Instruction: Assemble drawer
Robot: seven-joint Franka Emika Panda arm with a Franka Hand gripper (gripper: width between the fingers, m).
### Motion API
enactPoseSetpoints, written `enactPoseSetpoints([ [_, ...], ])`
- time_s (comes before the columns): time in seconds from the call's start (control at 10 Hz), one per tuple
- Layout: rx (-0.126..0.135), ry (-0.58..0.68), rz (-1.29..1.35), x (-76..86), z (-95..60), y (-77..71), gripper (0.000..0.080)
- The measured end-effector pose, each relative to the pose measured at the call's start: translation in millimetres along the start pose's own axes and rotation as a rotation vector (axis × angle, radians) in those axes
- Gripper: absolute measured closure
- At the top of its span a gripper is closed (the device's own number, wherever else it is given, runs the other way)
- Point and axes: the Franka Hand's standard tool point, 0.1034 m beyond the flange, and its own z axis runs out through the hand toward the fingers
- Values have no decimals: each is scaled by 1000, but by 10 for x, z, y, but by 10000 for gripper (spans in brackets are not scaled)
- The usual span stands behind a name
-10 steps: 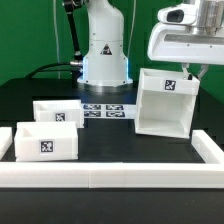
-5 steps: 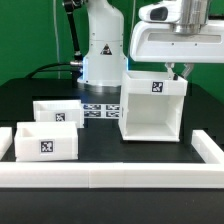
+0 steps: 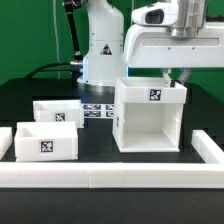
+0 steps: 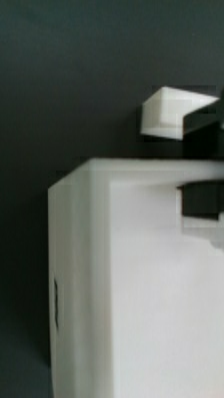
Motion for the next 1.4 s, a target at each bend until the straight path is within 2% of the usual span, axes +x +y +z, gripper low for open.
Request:
enactPoseSetpoints([
  [0.3,9,29,-2,296,-14,-32,762],
  [0.6,10,29,16,292,-12,-38,762],
  [0.9,21,28,215,292,-11,-62,762],
  [1.1,54,28,352,418,-16,31,762],
  [1.4,64,47,503,628,-57,113,762],
])
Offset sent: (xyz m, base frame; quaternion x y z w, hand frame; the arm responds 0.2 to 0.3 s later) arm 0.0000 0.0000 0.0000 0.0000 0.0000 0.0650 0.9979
